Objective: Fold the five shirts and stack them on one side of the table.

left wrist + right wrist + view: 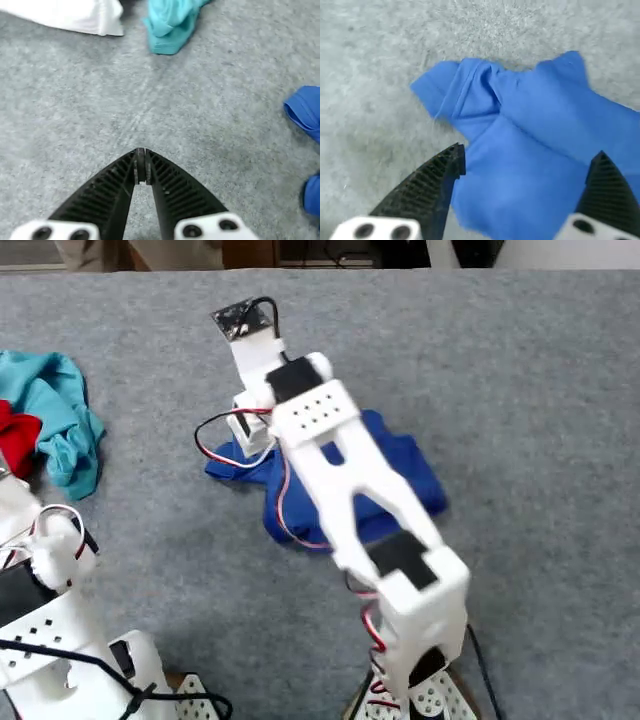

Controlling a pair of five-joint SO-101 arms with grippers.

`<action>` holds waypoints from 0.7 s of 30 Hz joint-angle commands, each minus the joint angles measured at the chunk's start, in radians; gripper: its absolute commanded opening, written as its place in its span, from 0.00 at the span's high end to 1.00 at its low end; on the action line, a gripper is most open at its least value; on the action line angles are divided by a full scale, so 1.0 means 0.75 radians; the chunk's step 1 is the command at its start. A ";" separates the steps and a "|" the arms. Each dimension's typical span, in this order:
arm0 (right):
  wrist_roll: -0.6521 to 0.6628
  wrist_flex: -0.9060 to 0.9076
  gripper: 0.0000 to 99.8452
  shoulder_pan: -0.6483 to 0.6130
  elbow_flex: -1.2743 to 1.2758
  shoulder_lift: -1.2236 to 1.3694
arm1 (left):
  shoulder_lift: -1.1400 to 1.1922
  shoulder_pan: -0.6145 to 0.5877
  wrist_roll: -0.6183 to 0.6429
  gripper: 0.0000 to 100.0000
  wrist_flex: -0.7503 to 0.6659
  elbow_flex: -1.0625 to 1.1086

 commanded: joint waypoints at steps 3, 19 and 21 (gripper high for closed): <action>-0.039 -0.043 0.62 0.011 -0.287 0.289 | -0.005 -0.041 0.006 0.98 -0.010 -0.002; -0.045 0.327 0.98 0.163 -1.018 0.695 | -0.007 -0.033 0.008 0.98 -0.012 -0.002; -0.045 0.383 0.99 0.175 -1.124 0.695 | -0.007 -0.031 0.008 0.98 -0.016 -0.002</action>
